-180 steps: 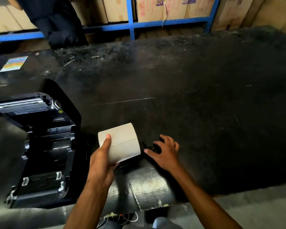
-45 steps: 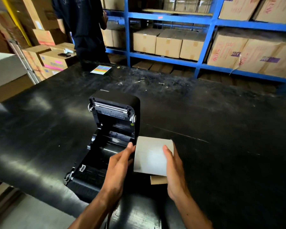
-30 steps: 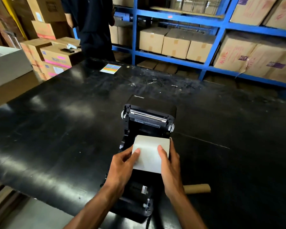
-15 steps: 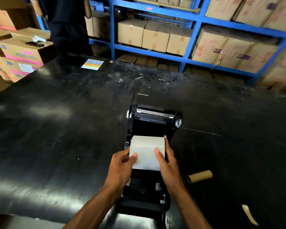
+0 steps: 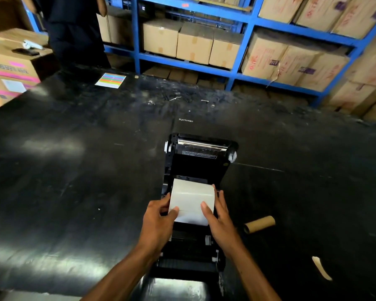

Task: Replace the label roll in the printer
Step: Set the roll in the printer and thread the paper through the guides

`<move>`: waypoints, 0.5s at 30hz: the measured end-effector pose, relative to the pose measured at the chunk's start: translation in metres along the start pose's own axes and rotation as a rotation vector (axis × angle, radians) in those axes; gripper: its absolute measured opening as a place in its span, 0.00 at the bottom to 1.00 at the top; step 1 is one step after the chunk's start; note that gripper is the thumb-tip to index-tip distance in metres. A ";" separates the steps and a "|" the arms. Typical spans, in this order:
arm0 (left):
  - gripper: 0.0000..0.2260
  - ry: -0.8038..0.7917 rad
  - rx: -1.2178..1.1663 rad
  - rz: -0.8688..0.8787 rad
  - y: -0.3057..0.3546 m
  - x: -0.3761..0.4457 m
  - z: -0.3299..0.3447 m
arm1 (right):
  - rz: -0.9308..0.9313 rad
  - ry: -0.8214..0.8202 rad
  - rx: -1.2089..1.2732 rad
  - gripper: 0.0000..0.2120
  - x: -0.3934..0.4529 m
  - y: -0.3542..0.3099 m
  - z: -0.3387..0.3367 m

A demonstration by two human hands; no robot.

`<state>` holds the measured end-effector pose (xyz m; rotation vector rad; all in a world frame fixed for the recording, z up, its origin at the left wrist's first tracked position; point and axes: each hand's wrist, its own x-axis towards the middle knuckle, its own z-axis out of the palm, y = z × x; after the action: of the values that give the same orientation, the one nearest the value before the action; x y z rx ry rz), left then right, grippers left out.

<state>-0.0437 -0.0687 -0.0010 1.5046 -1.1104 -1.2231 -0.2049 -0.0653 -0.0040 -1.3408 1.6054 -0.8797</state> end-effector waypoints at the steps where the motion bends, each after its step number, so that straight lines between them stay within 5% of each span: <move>1: 0.17 -0.009 0.011 0.004 0.000 0.001 0.000 | 0.006 -0.001 -0.006 0.27 0.000 0.000 -0.001; 15: 0.16 0.024 0.173 0.026 -0.018 0.008 0.004 | 0.055 -0.126 -0.284 0.30 0.009 0.010 -0.017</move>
<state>-0.0451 -0.0732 -0.0212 1.6247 -1.2414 -1.1116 -0.2248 -0.0727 -0.0082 -1.5068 1.7045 -0.5361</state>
